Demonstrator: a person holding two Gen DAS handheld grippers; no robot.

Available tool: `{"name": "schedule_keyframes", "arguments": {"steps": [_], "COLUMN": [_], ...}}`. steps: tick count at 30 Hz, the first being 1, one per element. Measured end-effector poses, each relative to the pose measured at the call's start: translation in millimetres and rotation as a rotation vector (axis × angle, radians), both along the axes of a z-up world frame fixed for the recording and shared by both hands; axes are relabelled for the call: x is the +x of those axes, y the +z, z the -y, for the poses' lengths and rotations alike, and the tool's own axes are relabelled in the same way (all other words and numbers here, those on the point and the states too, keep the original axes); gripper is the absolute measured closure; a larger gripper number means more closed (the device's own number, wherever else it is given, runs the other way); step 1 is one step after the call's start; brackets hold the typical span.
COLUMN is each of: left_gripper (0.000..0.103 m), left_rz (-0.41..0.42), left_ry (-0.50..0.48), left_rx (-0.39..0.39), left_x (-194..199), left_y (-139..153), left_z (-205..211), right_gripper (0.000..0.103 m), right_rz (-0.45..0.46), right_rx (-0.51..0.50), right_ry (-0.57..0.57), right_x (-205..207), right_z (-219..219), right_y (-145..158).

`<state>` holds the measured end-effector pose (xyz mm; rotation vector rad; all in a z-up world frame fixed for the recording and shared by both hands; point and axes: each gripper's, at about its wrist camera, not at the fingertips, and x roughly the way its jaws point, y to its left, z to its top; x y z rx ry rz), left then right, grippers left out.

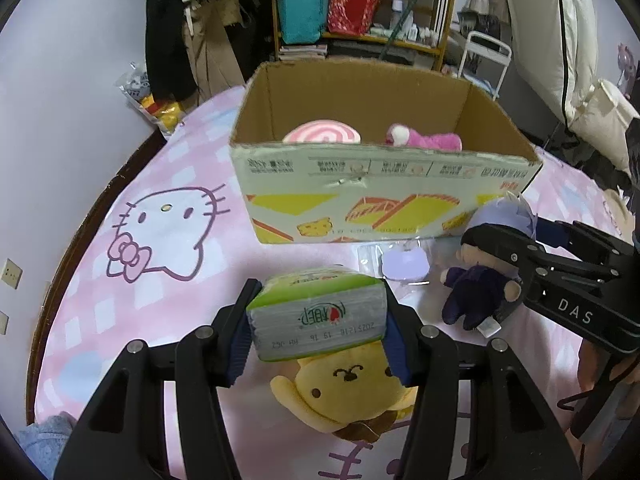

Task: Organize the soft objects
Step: 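Grasp the green tissue pack with the left tool while the right tool grasps the purple-haired doll, then lift the tissue pack and doll with both tools over the box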

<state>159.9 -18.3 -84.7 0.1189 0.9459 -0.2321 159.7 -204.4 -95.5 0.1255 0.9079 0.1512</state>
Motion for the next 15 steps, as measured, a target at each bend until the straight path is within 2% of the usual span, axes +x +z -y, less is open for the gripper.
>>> {"name": "schedule_keyframes", "arguments": {"steps": [15], "left_gripper": [0.049], "left_rz": [0.141], "left_ry": [0.003], "left_rx": [-0.016], "left_x": [-21.1], "left_y": [32.9], "left_z": [-7.5], "right_gripper": [0.047], "right_rz": [0.177], "right_rx": [0.028], "right_ry": [-0.077], "right_x": [-28.8], "right_z": [16.6], "right_y": [43.3]}}
